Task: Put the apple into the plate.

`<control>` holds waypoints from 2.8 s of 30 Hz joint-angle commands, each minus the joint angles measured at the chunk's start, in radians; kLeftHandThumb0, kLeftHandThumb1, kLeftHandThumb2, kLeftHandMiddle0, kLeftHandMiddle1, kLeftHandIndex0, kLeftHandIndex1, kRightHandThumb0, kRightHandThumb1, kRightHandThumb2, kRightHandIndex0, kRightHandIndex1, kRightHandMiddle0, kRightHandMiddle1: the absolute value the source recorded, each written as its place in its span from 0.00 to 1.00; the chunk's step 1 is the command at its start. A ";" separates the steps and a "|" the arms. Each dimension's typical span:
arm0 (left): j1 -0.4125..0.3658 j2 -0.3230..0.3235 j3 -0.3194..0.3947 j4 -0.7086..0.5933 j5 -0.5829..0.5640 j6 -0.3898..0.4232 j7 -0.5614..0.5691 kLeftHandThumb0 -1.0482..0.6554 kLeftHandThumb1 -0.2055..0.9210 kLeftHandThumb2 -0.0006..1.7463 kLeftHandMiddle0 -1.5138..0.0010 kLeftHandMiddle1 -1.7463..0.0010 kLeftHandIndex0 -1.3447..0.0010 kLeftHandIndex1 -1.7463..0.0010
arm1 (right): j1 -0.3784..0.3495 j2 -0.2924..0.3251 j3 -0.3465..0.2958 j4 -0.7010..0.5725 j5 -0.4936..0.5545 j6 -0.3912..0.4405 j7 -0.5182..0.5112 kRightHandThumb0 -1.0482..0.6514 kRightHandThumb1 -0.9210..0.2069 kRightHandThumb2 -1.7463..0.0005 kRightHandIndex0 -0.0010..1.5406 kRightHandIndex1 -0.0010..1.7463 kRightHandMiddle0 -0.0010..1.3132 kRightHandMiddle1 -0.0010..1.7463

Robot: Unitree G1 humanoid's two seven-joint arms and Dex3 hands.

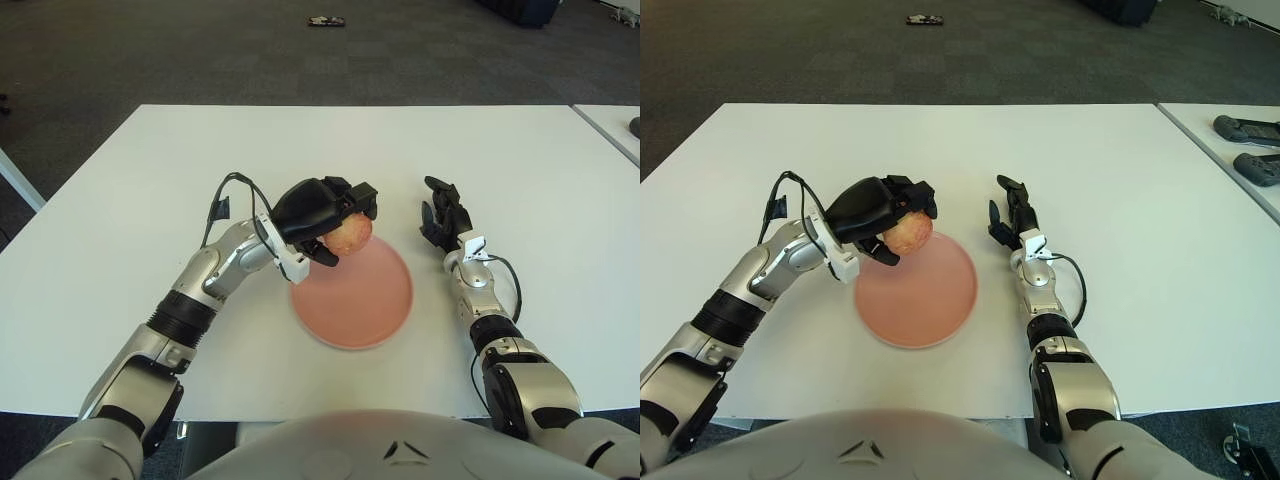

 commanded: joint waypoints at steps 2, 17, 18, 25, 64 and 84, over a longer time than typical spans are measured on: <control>0.008 0.002 -0.012 0.019 -0.007 0.002 -0.007 0.32 0.41 0.80 0.22 0.00 0.51 0.00 | 0.032 0.002 0.003 0.045 -0.005 0.039 0.002 0.22 0.00 0.57 0.17 0.00 0.00 0.37; 0.021 0.019 -0.045 0.065 0.001 -0.022 -0.022 0.32 0.38 0.82 0.21 0.00 0.49 0.00 | 0.030 0.003 0.000 0.054 0.002 0.040 0.016 0.21 0.00 0.57 0.16 0.00 0.00 0.36; 0.023 0.022 -0.048 0.067 0.000 -0.023 -0.030 0.32 0.38 0.82 0.21 0.00 0.49 0.00 | 0.030 0.003 0.000 0.055 0.003 0.041 0.017 0.21 0.00 0.57 0.16 0.00 0.00 0.36; 0.026 0.043 -0.064 0.072 -0.008 -0.034 -0.071 0.31 0.37 0.83 0.21 0.00 0.48 0.00 | 0.030 0.002 0.003 0.058 -0.005 0.037 0.011 0.21 0.00 0.57 0.16 0.00 0.00 0.36; 0.001 0.068 -0.058 0.099 0.053 -0.118 0.053 0.35 0.58 0.66 0.34 0.00 0.62 0.00 | 0.020 0.001 0.012 0.096 -0.031 0.005 -0.025 0.20 0.00 0.57 0.17 0.01 0.00 0.36; -0.024 0.060 -0.031 0.135 -0.030 -0.153 -0.010 0.16 1.00 0.46 0.75 0.31 0.88 0.08 | 0.022 0.007 0.030 0.082 -0.045 0.021 -0.066 0.19 0.00 0.56 0.17 0.01 0.00 0.39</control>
